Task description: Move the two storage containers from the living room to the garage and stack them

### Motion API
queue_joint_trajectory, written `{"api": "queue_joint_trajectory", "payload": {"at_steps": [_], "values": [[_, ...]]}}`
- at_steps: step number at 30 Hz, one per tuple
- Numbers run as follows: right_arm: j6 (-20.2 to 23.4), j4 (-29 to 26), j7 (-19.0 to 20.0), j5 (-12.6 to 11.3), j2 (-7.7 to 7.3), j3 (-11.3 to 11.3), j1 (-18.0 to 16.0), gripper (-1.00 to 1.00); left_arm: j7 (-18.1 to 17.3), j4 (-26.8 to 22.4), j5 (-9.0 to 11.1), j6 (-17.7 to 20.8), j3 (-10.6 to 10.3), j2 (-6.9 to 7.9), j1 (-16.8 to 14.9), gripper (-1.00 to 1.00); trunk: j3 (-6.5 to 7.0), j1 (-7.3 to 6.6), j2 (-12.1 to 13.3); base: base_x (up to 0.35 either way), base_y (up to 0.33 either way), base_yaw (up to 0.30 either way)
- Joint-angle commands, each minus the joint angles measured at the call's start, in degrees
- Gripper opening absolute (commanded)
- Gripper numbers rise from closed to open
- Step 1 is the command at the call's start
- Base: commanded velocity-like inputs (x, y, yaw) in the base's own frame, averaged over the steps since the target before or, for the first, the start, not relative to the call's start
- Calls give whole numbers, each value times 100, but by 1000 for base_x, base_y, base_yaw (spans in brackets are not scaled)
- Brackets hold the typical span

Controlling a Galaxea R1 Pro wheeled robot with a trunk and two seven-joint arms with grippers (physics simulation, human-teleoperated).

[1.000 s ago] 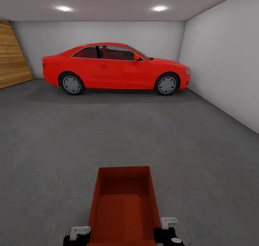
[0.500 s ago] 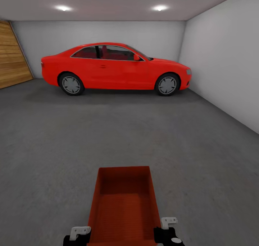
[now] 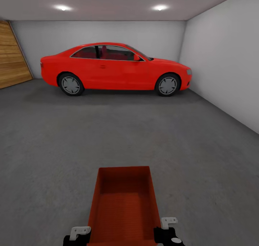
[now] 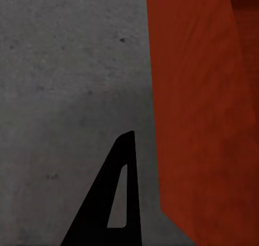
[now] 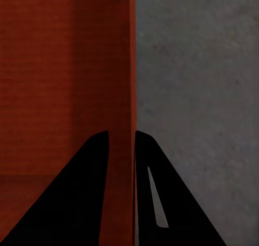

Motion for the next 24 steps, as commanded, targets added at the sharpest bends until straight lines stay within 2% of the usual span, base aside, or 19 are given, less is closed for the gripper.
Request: {"api": "queue_joint_trajectory", "payload": {"at_steps": [1, 24], "values": [[-17, 0, -36, 10, 0, -21, -5, -100, 6, 6, 21, -15, 53, 2, -3, -100, -5, 1, -2, 184, 0, 0], [-17, 0, -34, 10, 0, -21, -6, -100, 6, 6, 21, -10, 53, 2, -3, -100, -5, 1, -2, 330, 0, 0]]}}
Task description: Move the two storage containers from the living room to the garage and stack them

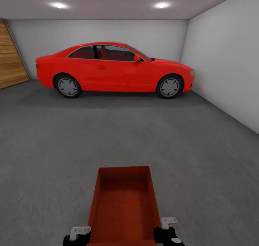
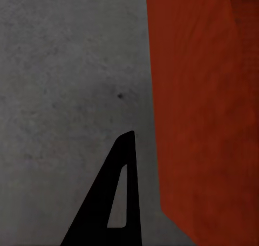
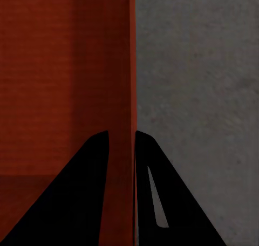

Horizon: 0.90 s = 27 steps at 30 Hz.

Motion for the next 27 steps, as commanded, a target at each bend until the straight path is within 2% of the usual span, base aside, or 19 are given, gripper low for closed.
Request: {"api": "queue_joint_trajectory", "payload": {"at_steps": [1, 27], "values": [[-16, 0, -34, 10, 1, -23, -5, -100, 5, 6, 22, -16, 53, 2, -3, -100, -5, 3, -2, 346, 0, 0], [-16, 0, -34, 10, 1, -23, -5, -100, 4, 4, 22, -16, 53, 2, -3, -100, -5, 3, -2, 346, 0, 0]]}}
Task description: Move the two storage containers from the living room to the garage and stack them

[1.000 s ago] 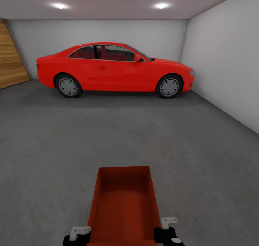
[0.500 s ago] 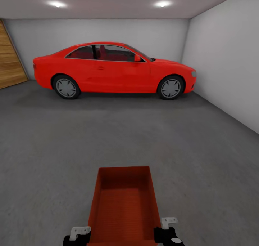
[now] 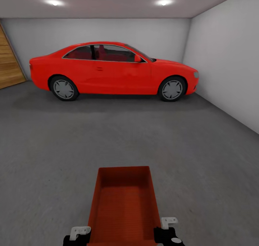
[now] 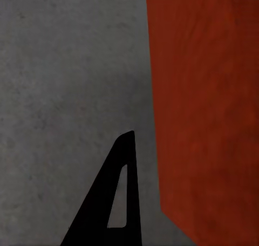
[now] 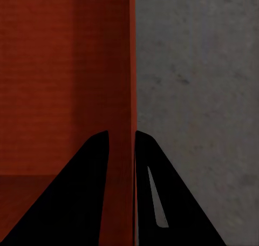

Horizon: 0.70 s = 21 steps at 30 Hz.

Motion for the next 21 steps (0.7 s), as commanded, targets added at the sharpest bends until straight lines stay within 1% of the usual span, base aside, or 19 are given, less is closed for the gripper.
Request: {"api": "queue_joint_trajectory", "payload": {"at_steps": [1, 16, 18, 21], "values": [[-16, 0, -36, 10, 0, -22, -5, -100, 5, 5, 22, -16, 53, 2, -3, -100, -5, 3, -2, 346, 0, 0], [-16, 0, -34, 10, 0, -22, -5, -100, 6, 3, 22, -16, 53, 2, -3, -100, -5, 3, -2, 344, 0, -3], [-16, 0, -34, 10, 0, -22, -5, -100, 7, 3, 22, -19, 53, 2, -3, -100, -5, 3, -2, 246, 0, -79], [-16, 0, -36, 10, 0, -22, -5, -100, 6, 0, 22, -23, 53, 2, -3, -100, -5, 3, -2, 102, 0, -182]]}}
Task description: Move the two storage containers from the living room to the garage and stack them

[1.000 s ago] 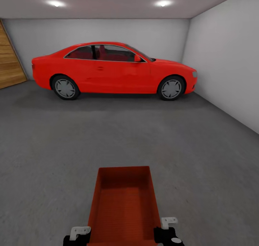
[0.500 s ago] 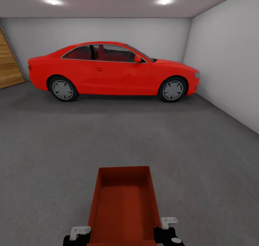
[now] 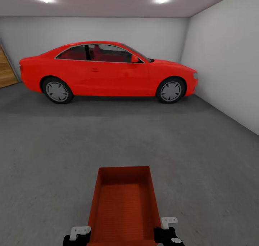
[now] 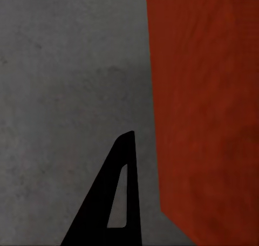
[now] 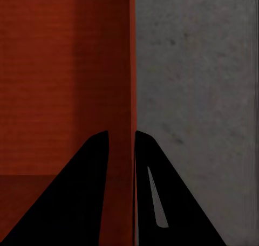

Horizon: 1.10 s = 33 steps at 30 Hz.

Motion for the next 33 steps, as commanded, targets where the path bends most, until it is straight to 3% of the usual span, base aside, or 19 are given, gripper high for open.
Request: {"api": "queue_joint_trajectory", "payload": {"at_steps": [1, 33], "values": [[-17, 3, -36, 10, 1, -19, -6, -100, 5, 2, 22, -17, 52, 2, -2, -100, -5, 0, -2, 46, 0, -225], [-17, 3, -35, 10, 1, -19, -5, -100, 7, 1, 22, -18, 52, 2, -2, -100, -5, 0, -2, 4, 0, -262]]}}
